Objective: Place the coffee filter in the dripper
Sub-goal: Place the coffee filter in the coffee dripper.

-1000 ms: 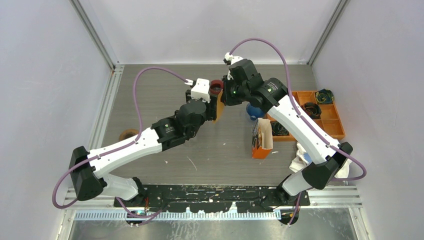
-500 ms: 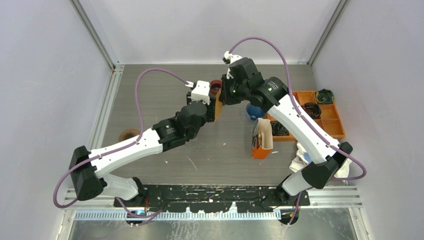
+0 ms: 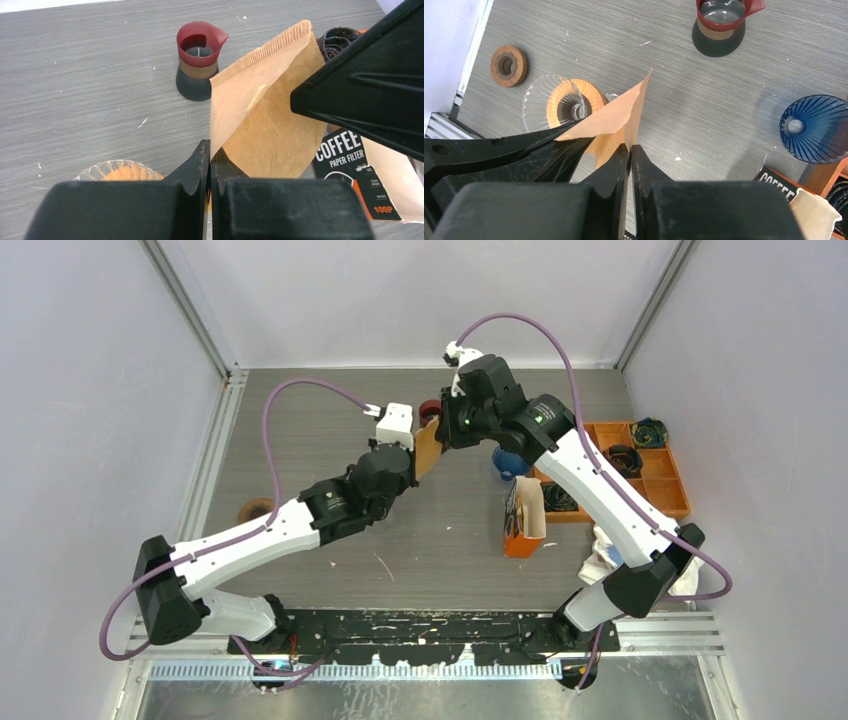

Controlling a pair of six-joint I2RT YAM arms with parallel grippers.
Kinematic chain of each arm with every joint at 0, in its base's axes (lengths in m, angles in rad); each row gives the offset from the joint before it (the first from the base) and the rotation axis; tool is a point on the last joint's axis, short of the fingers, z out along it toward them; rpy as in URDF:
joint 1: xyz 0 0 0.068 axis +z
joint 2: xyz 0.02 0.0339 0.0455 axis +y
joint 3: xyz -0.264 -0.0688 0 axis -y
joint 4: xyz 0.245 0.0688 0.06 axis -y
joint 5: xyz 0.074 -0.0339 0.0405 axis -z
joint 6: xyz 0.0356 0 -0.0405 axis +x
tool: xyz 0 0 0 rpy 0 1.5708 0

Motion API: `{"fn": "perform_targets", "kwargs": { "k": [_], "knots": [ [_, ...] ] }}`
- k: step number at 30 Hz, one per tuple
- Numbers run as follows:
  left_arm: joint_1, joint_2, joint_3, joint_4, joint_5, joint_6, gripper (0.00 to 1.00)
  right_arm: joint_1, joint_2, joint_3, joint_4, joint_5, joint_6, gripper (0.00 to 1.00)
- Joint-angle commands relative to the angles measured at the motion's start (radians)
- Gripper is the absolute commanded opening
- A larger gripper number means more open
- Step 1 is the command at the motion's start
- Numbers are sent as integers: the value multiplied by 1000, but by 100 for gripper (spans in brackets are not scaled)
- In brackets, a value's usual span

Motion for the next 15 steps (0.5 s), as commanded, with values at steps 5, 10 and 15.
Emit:
{"fn": "perform_targets", "kwargs": {
  "k": [5, 10, 15],
  "knots": [
    [-1, -71, 116, -189, -52, -190, 0, 4, -4, 25, 84, -33, -41, 25],
    [13, -17, 225, -361, -48, -342, 0, 19, -8, 20, 115, -24, -47, 35],
    [38, 33, 314, -471, 12, -453, 0, 57, -33, -28, 181, 45, -59, 42]
  ]
}}
